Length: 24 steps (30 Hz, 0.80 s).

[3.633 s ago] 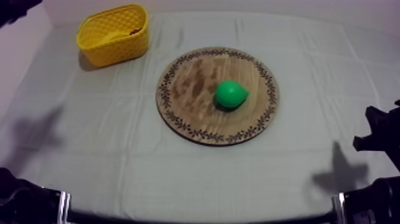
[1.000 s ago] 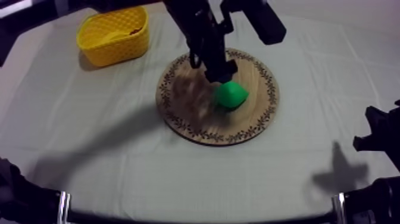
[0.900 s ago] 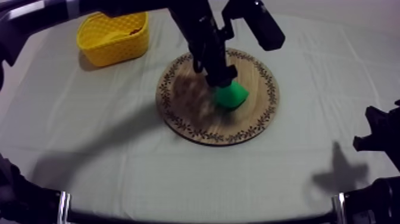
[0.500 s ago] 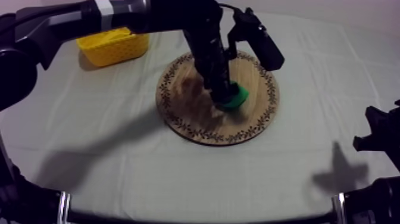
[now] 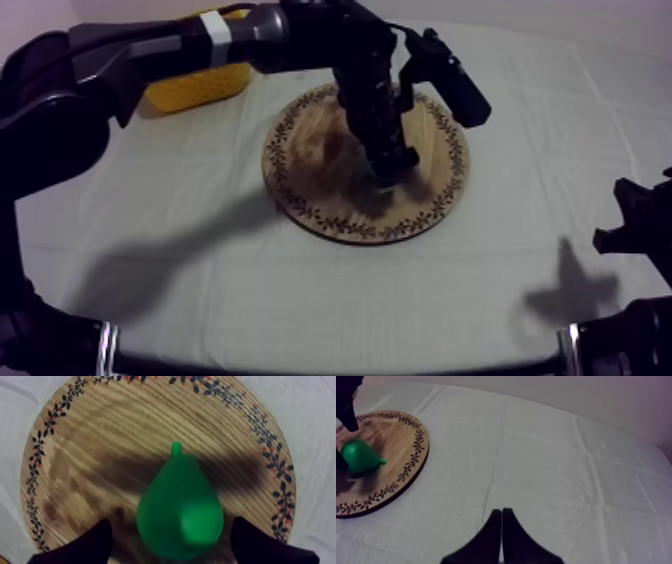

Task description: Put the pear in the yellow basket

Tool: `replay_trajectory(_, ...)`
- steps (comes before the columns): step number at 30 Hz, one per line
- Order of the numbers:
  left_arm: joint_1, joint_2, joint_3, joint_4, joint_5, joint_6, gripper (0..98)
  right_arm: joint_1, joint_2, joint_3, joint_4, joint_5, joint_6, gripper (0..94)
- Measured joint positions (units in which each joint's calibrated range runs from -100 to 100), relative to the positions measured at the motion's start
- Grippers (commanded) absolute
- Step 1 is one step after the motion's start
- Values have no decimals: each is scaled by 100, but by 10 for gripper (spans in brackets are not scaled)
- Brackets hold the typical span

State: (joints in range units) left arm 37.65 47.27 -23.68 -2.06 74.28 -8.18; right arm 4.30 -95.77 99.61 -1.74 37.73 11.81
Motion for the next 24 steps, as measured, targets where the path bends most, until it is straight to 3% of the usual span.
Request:
replay_trajectory(13,11,424,-212,9,-92,63,789,0,0,0,0,7,0,5)
replay_trajectory(24,-45,495,-242,23,-240,68,640,0,0,0,0,7,-3,5)
